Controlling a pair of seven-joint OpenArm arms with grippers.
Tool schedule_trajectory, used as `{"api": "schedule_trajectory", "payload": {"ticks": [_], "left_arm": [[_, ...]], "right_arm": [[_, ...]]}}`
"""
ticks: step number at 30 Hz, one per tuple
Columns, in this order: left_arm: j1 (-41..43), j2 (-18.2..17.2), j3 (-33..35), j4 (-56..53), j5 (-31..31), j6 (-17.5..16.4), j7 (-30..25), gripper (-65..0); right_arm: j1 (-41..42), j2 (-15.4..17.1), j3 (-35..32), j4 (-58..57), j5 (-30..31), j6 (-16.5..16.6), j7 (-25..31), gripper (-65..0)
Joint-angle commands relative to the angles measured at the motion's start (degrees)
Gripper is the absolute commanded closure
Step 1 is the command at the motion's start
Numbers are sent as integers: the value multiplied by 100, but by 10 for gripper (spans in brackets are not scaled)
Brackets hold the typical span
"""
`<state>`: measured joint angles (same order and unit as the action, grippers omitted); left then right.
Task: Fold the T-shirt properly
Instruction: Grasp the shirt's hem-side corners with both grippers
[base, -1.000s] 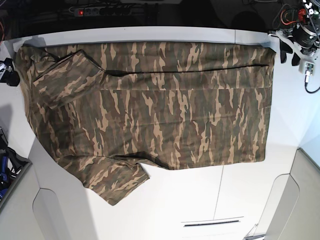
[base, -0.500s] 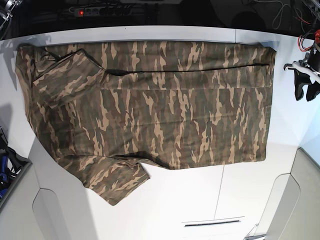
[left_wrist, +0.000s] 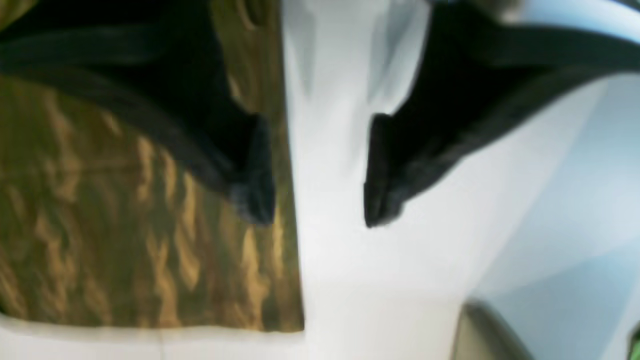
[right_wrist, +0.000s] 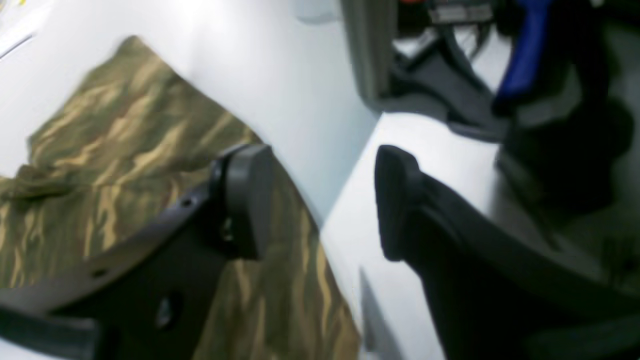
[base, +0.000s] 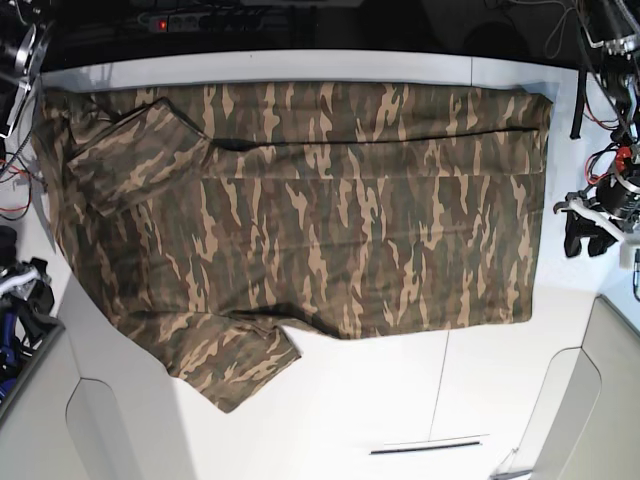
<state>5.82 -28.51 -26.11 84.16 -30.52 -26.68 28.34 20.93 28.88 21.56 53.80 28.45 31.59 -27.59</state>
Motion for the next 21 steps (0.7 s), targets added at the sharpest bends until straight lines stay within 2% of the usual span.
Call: {"api": "schedule_trajectory", "payload": {"ticks": [1, 5, 9, 15, 21], "left_arm": [[-238, -201, 70, -173, -39, 4, -203, -360], [-1078, -280, 557, -1276, 90, 4, -372, -364], [-1875, -275, 1043, -2424, 125, 4, -439, -364], [-2636, -258, 1576, -3683, 170, 7, -772, -364], [-2889, -15, 1602, -4065, 212, 4, -887, -364]], "right_arm": [[245, 127, -28, -168, 68, 9, 232, -319], [564, -13, -31, -1139, -476, 9, 739, -319], [616, -140, -31, -1685, -540, -24, 1200, -319], [616, -400, -31, -1880, -726, -28, 1241, -319], [619, -721, -31, -1880, -728, -28, 1244, -319]]}}
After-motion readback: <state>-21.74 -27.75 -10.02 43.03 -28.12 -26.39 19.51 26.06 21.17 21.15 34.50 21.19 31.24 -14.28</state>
